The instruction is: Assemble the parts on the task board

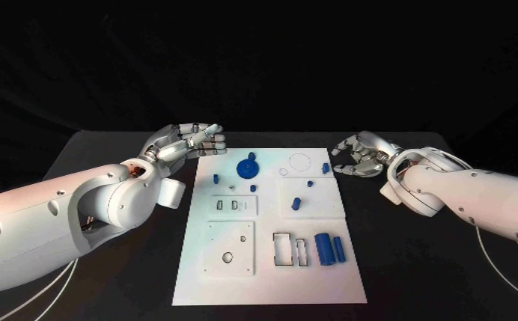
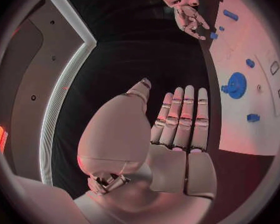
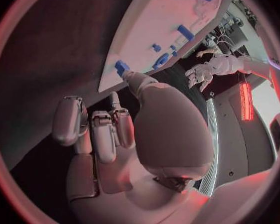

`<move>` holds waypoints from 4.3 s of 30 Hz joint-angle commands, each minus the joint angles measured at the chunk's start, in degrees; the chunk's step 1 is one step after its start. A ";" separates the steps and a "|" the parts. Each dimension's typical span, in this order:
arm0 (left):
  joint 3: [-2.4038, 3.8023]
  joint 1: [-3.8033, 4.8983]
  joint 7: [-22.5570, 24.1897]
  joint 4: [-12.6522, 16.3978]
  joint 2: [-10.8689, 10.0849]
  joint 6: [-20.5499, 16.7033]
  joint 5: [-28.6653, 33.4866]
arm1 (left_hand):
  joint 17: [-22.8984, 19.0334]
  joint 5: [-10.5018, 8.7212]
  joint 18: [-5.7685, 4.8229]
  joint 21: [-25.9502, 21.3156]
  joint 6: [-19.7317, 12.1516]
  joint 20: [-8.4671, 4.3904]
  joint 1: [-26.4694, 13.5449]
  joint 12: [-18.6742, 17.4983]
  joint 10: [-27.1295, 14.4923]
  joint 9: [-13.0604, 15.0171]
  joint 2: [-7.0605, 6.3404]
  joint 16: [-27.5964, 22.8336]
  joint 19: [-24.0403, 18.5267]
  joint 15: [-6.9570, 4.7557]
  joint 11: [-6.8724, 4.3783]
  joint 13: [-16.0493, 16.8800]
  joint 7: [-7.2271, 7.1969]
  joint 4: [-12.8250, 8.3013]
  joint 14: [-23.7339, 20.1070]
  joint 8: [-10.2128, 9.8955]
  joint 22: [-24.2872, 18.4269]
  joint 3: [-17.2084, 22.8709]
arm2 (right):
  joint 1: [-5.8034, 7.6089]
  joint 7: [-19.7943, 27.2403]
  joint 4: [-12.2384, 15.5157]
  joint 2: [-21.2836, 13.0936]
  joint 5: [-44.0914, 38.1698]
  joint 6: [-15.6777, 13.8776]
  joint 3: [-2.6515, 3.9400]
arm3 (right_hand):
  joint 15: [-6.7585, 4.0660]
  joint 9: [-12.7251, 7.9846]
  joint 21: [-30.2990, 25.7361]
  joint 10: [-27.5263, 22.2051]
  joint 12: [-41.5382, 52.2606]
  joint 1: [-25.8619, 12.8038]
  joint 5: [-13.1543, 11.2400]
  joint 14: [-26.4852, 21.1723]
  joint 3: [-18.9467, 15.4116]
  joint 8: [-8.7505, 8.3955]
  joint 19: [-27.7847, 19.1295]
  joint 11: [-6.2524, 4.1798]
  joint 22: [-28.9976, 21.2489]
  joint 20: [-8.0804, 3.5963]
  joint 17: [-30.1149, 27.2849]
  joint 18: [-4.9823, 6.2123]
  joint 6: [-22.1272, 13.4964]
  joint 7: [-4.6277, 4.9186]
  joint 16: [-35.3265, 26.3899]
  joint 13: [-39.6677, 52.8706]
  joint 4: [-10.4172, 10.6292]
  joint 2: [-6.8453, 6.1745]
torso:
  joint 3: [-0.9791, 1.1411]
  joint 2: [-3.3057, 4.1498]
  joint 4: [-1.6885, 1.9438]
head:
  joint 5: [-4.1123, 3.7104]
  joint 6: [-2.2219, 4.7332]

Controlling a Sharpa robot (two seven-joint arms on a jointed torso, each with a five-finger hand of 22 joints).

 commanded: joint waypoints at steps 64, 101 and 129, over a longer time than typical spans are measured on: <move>0.04 0.05 0.32 0.31 -0.51 1.53 -0.19 | 0.12 0.09 0.69 -0.24 -0.49 0.28 0.19 -0.48 0.07 0.14 0.72 -0.24 0.04 0.02 0.19 0.10 1.27 -0.05 -0.58 -0.32 -0.11 -0.44 | -1.84 0.51 -2.64 4.15 -0.48 -2.01 0.00 | -1.97 2.89 0.57 2.23 1.65 -1.44 -0.43 6.18 4.36 6.49 0.62 -2.70 1.86 -1.78 15.08 -0.24 10.24 -3.44 0.36 7.33 -2.89 3.73 | 0.00 -0.07 -0.05 | 0.73 -1.34; 0.01 0.02 0.40 -2.39 0.81 1.68 -0.21 | 0.20 0.03 0.69 -0.30 -0.51 0.30 0.26 -0.61 0.11 0.20 0.85 -0.33 0.03 0.03 0.21 0.11 1.28 0.03 -0.62 -0.30 -0.20 -0.68 | -1.13 -17.39 13.46 13.97 -13.75 -9.45 -0.28 | -2.29 3.97 0.37 2.06 1.25 -4.46 2.66 6.18 4.75 6.46 0.86 -2.89 2.04 -2.27 15.08 -0.28 8.92 -3.51 0.36 6.92 -2.37 4.35 | -0.80 -1.27 -0.16 | 3.18 -2.41; -0.01 0.02 0.25 -2.55 1.36 1.98 -0.22 | 0.27 -0.04 0.70 -0.34 -0.50 0.31 0.28 -0.69 0.20 0.26 0.97 -0.39 0.05 0.03 0.20 0.13 1.28 0.13 -0.61 -0.25 -0.26 -0.90 | -5.76 -20.91 10.09 22.89 -21.14 -7.19 -0.89 | -2.26 4.15 0.39 2.30 1.41 -5.51 2.56 6.18 4.61 6.41 0.99 -2.85 2.17 -2.25 15.08 -0.31 8.68 -3.48 0.36 7.21 -1.97 4.19 | -0.58 -1.05 -0.07 | 3.62 -3.20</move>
